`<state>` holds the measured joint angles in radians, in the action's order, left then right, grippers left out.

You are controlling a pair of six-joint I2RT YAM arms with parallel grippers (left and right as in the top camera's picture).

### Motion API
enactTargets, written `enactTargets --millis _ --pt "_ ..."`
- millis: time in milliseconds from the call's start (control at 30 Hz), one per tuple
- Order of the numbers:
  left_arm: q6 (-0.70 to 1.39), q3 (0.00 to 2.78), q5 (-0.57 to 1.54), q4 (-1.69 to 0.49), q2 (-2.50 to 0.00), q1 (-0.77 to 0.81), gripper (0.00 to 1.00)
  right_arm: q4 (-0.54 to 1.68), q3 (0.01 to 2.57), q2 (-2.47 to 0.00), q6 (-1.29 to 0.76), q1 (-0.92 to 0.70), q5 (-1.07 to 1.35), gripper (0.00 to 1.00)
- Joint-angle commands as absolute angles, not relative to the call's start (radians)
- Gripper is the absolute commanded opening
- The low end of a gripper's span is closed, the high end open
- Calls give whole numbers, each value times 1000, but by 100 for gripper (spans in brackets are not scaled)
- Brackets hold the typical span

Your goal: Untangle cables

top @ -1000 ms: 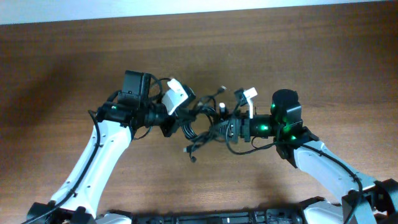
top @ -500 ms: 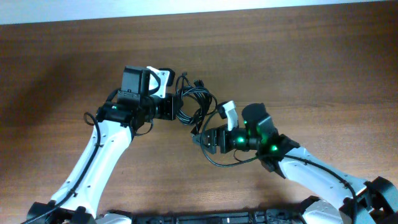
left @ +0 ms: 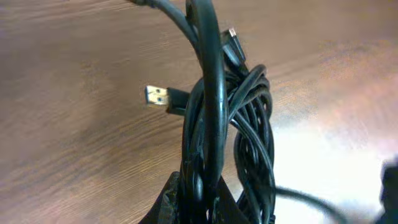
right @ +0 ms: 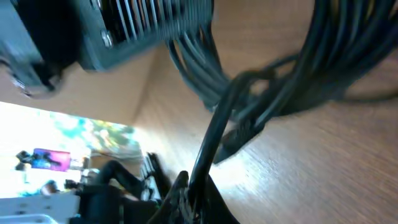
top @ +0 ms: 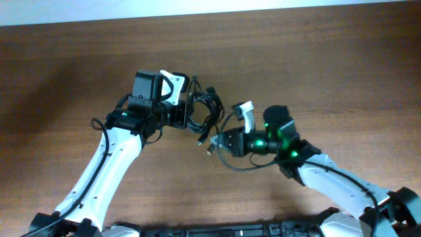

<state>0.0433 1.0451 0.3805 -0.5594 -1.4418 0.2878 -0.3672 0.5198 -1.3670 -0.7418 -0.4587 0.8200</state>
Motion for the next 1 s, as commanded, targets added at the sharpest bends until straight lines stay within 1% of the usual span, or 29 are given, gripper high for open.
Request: enactTargets --millis 0,67,233,333,500,567,633,667,700,733,767,867,900,967 --pt "-169 1048 628 -553 -1441 289 0 -451 528 -1354 -842 -377 905 4" --pt "-197 1048 690 -553 -1441 301 0 -505 528 -1354 -852 -364 867 4" --pt "-197 1048 693 -553 -1441 392 0 -505 528 -1355 -873 -366 636 4" --pt "-196 1048 693 -553 -1441 400 0 -496 528 -1355 -869 -366 531 4" --pt "-30 1048 711 -534 -1441 400 0 -345 528 -1355 -870 -377 420 4" --pt "-29 1048 773 -540 -1441 406 0 -366 528 -1355 -873 -402 385 4" --pt "7 1048 781 -530 -1441 424 0 -381 528 -1355 -873 -441 360 6" --pt "77 1048 768 -503 -1441 423 0 -369 528 -1355 -869 -472 353 11" --pt "139 1048 730 -479 -1441 418 0 -352 528 -1355 -869 -493 350 23" --pt "211 1048 658 -469 -1441 406 0 -308 528 -1355 -868 -505 333 37" --pt "262 1048 607 -472 -1441 385 0 -271 528 -1355 -868 -502 321 47" --pt "299 1048 594 -479 -1441 287 0 -260 528 -1349 -870 -448 389 63" --pt "299 1048 594 -487 -1441 267 0 -266 528 -1345 -870 -430 411 65" --pt "303 1048 594 -514 -1441 192 0 -265 528 -1324 -870 -360 478 66"
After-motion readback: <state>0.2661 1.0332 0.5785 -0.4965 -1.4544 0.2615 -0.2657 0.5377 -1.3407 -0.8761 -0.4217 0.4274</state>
